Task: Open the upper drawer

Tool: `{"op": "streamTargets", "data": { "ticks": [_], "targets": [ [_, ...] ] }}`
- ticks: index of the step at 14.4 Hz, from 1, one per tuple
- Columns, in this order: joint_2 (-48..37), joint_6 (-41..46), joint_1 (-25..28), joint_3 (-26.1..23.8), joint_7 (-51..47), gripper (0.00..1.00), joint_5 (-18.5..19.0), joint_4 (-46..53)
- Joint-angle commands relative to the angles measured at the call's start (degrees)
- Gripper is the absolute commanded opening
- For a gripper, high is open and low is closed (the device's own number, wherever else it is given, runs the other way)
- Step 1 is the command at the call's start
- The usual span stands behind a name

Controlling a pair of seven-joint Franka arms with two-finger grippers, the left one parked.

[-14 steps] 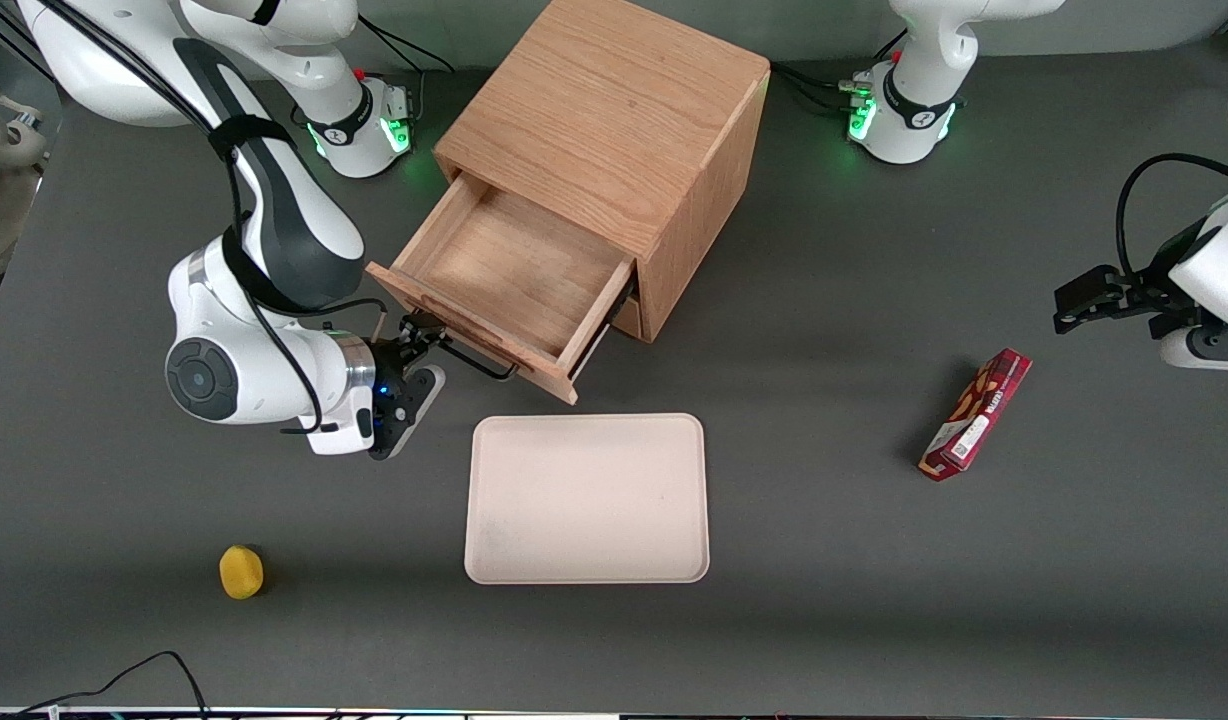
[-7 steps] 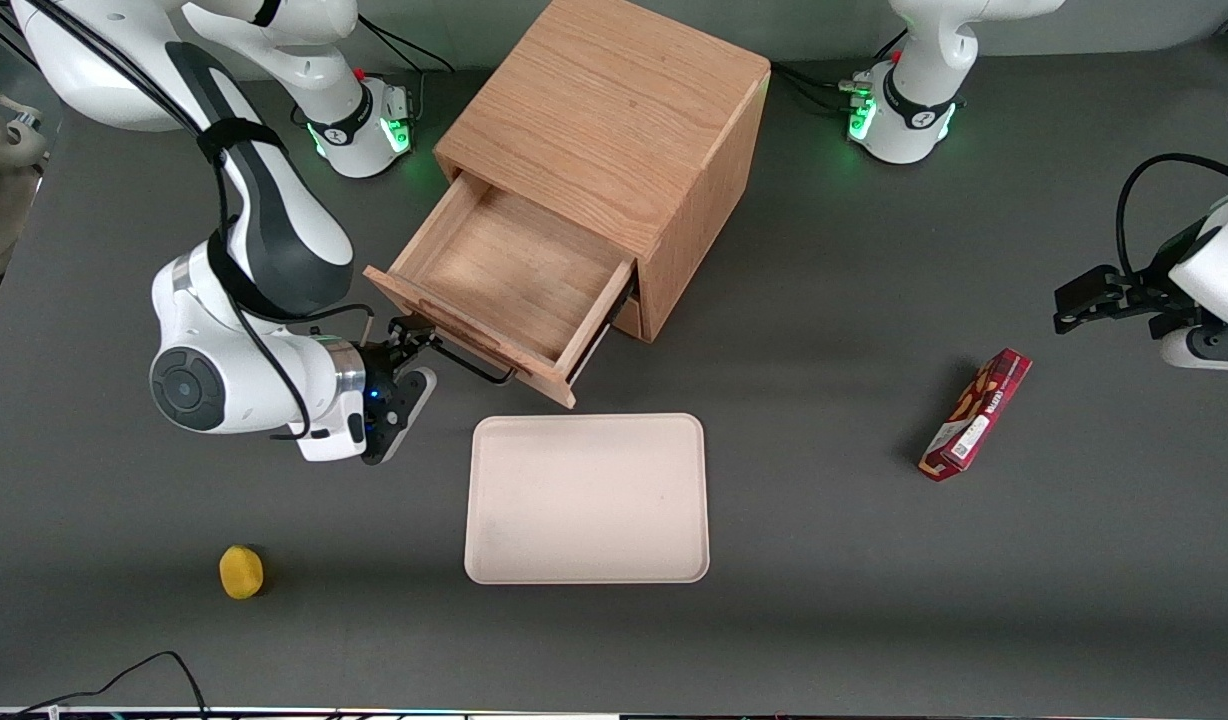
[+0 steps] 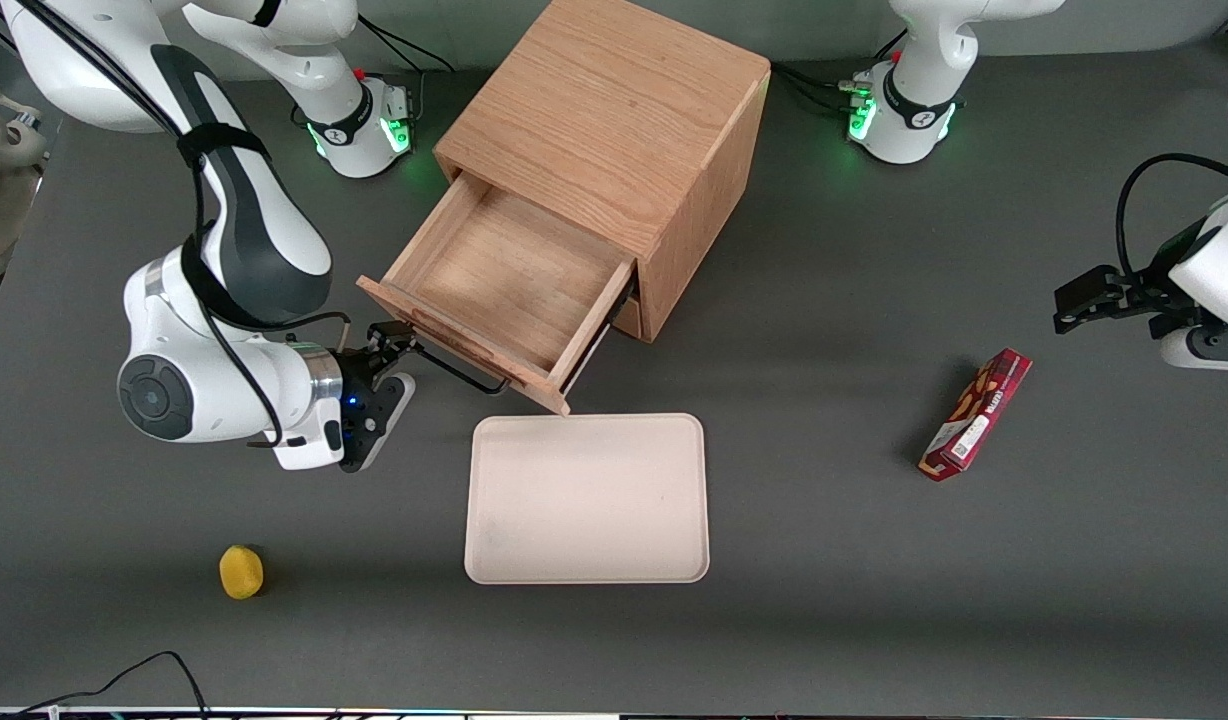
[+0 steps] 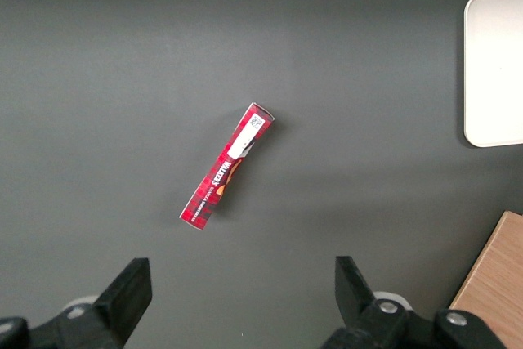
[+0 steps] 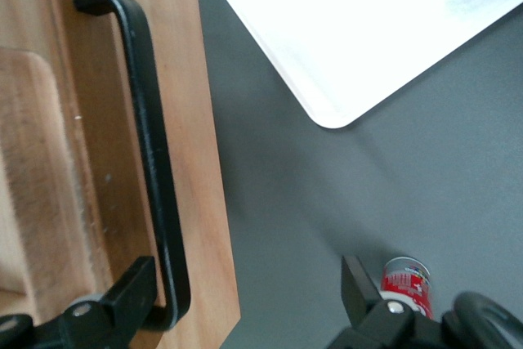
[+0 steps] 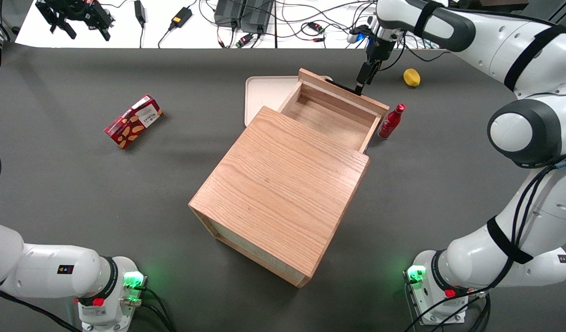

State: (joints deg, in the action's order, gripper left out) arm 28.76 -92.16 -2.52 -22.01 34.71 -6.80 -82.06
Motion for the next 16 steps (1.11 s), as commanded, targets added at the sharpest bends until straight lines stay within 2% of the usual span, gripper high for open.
{"op": "streamTargets", "data": {
  "ticks": [1, 3, 8, 10, 14, 16],
  "targets": [
    [0.9, 6.4, 0.8, 0.2, 0.0, 1.00, 0.8, 7.1],
    [-0.4, 10.0, 0.8, -0.3, -2.8, 1.00, 0.7, 10.8],
    [-11.4, 12.9, 1.0, -3.6, -21.5, 1.00, 0.4, 12.2],
    [-16.9, 15.9, 1.0, -4.2, -33.9, 1.00, 0.5, 12.2],
    [-23.7, 21.1, 0.0, -2.5, -68.0, 1.00, 1.3, 11.8],
    [-25.8, 21.1, 0.1, 2.0, -72.1, 1.00, 6.0, 11.3]
  ]
}}
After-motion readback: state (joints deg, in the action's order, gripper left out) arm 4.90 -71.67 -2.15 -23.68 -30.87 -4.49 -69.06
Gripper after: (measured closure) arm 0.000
